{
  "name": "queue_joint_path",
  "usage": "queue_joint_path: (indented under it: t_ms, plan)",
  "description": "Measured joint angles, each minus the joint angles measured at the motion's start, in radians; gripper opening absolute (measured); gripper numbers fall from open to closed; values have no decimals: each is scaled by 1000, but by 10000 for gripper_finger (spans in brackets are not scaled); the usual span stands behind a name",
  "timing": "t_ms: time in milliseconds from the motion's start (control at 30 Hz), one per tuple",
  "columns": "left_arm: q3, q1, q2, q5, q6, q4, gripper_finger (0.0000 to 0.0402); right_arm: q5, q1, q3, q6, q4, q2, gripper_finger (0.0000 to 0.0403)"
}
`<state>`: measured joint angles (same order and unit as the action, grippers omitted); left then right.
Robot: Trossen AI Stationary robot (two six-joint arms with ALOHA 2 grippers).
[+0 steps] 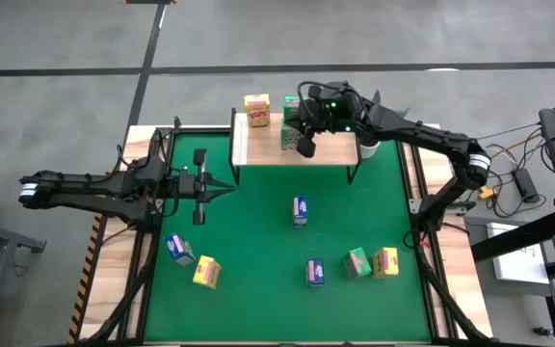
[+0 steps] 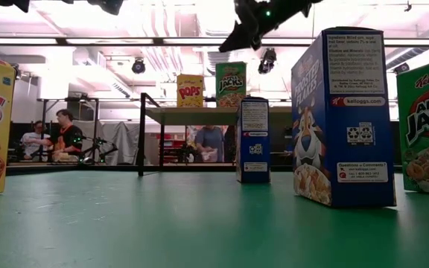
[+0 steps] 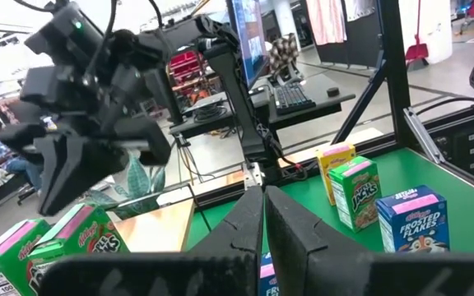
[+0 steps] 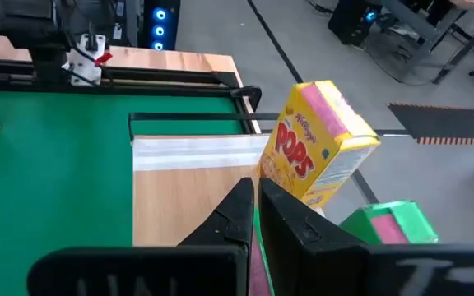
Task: Stack cereal on shelf
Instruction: Put the top green cereal box on the shelf aligned with the other green cereal box
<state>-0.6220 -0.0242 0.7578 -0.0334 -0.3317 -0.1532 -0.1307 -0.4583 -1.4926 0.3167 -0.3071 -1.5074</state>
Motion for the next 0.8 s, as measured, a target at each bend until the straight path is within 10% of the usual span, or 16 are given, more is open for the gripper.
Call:
queue_joint_path:
  t_ms: [800]
  plan:
    - [0, 0, 0, 0, 0, 0, 0, 0, -27, 42, 95, -40, 2, 13]
